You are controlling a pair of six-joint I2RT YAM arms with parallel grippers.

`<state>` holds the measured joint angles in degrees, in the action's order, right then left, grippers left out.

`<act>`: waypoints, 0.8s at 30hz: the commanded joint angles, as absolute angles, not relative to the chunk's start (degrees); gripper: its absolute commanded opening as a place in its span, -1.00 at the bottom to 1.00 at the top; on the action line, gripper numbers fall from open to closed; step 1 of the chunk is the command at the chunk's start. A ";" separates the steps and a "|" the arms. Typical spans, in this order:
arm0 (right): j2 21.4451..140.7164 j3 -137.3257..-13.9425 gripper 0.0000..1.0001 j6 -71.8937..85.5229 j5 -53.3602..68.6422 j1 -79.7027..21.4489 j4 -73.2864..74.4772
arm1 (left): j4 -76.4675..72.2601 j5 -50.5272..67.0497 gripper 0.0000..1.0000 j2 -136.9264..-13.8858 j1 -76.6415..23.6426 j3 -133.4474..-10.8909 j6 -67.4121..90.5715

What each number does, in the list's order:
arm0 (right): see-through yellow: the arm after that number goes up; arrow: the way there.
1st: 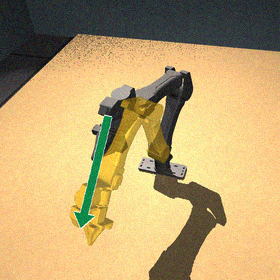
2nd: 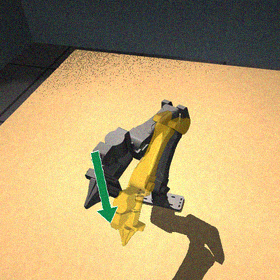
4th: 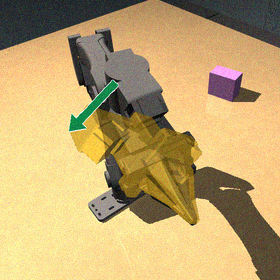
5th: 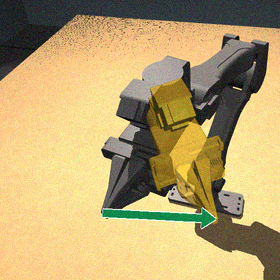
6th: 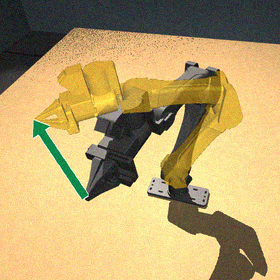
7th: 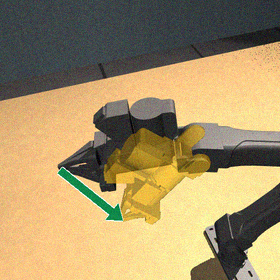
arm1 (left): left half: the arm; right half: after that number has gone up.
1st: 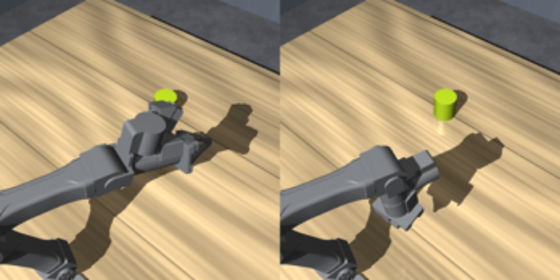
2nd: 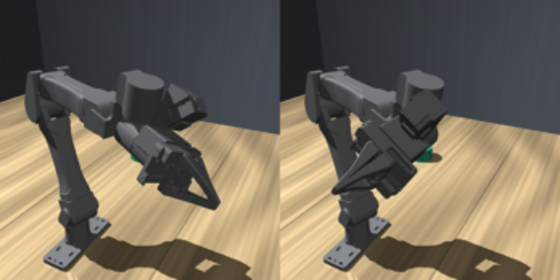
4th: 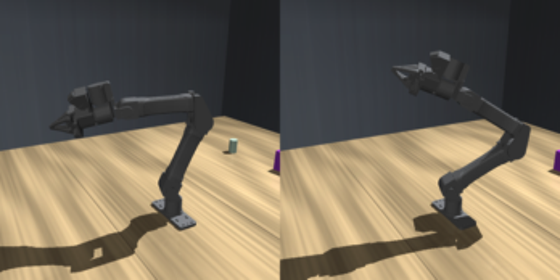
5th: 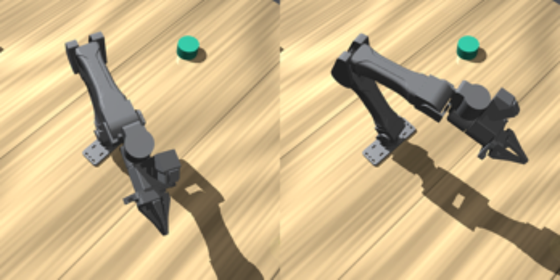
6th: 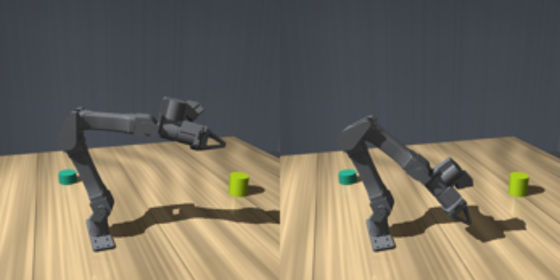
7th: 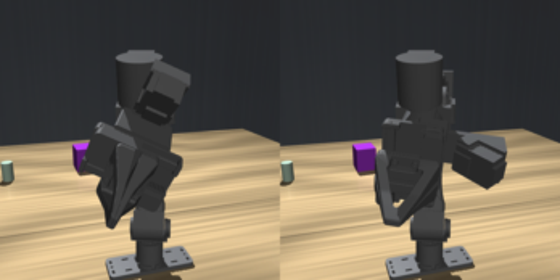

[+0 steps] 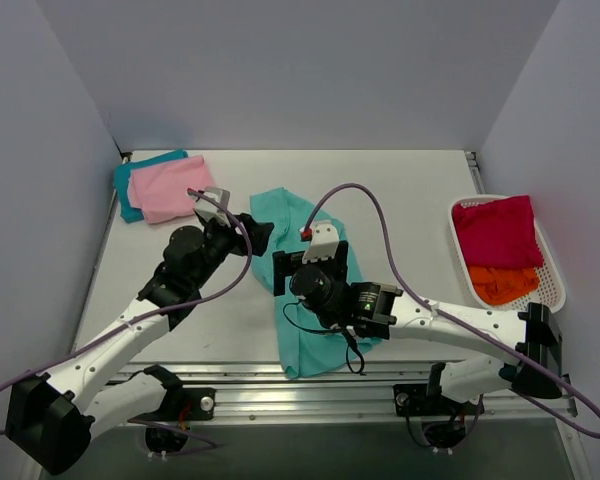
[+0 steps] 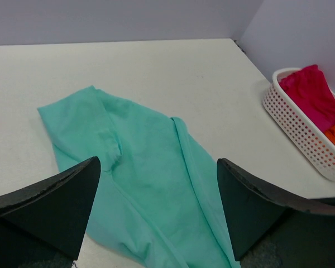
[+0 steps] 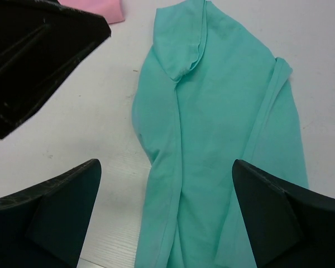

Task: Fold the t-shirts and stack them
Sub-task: Flatten the tshirt out

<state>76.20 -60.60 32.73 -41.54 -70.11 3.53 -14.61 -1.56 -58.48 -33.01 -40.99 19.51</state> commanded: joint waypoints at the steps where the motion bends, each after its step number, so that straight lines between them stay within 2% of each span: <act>1: 74.27 -59.77 1.00 32.17 -42.54 -69.87 1.15 | -11.00 -12.38 0.88 -58.71 -33.05 -46.13 18.02; 7: 69.53 -55.38 1.00 31.73 -41.40 -69.17 -2.72 | -3.44 -15.20 0.88 -62.48 -33.13 -52.80 13.63; 14: 62.23 -50.81 1.00 32.43 -40.09 -65.58 -4.30 | 6.15 -11.52 0.89 -87.40 -33.40 -66.86 13.18; 19: 62.14 -50.71 1.00 33.22 -39.64 -63.81 -2.90 | 6.76 -11.95 0.99 -96.14 -35.24 -71.10 14.58; 24: 62.14 -50.63 1.00 33.66 -39.21 -61.88 -2.28 | 7.38 -13.27 0.99 -101.42 -37.44 -72.51 15.38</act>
